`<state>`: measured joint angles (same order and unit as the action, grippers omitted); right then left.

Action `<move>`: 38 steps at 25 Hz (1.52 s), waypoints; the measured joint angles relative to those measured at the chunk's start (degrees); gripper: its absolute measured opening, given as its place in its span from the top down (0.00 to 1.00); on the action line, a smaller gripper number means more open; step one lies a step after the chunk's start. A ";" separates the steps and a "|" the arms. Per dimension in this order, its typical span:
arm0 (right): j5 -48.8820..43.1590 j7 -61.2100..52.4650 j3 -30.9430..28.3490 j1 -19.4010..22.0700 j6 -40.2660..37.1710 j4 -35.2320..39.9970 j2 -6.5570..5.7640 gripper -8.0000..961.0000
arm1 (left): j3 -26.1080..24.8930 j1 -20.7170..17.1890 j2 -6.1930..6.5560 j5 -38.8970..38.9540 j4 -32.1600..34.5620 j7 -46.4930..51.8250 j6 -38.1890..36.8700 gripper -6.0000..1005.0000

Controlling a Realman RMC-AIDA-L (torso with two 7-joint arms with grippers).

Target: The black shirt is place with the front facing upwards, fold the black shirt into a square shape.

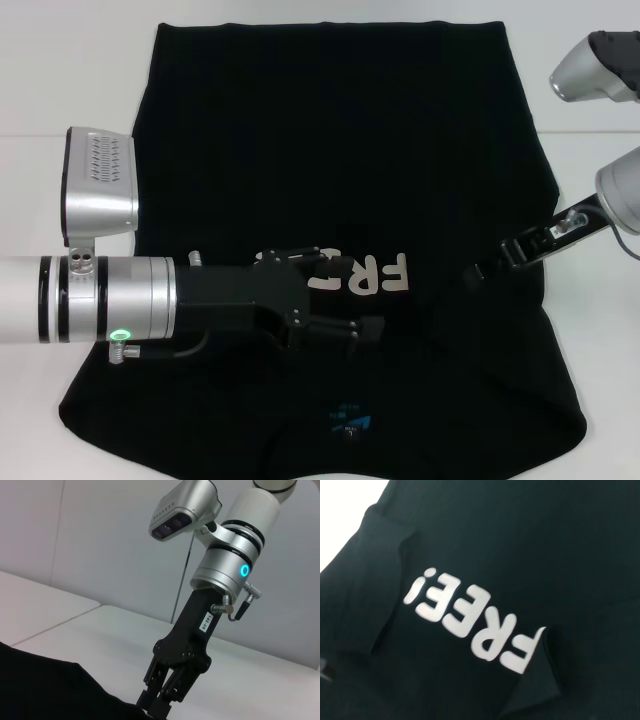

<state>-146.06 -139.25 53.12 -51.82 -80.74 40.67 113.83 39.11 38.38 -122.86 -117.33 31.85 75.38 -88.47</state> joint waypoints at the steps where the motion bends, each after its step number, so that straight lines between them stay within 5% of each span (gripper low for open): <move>1: 0.02 -0.05 -0.42 0.33 -0.04 0.31 -0.10 0.70 | 0.00 0.00 0.00 0.00 -0.01 0.02 0.01 0.07; 5: 0.92 0.99 -5.18 3.32 -1.27 3.52 -0.35 0.55 | -0.05 -0.19 0.06 0.43 0.11 0.14 -0.28 0.07; 9: 7.63 6.36 -12.02 8.21 -4.76 5.91 -0.80 0.35 | -0.10 -0.96 1.45 2.25 0.79 1.41 -3.31 0.07; 17: 28.65 24.42 -18.57 19.14 -9.79 2.24 -0.80 0.17 | -2.05 -1.90 4.24 5.07 1.09 3.61 -9.62 0.07; 22: 33.01 32.38 -19.89 21.88 -13.47 -2.55 -1.10 0.02 | -3.49 -3.23 5.63 5.04 1.76 6.49 -11.24 0.07; 27: 32.98 34.61 -19.70 22.45 -14.34 -3.32 -0.56 0.02 | -3.35 -6.76 6.80 4.32 5.25 11.27 -11.04 0.07; 38: 32.53 35.33 -18.96 18.87 -12.17 -5.01 0.26 0.03 | -9.65 -13.33 6.97 -8.69 18.15 26.26 -10.30 0.07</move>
<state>-113.53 -103.92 34.16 -32.95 -92.91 35.67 114.09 29.46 25.05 -115.89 -126.02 50.00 101.65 -98.76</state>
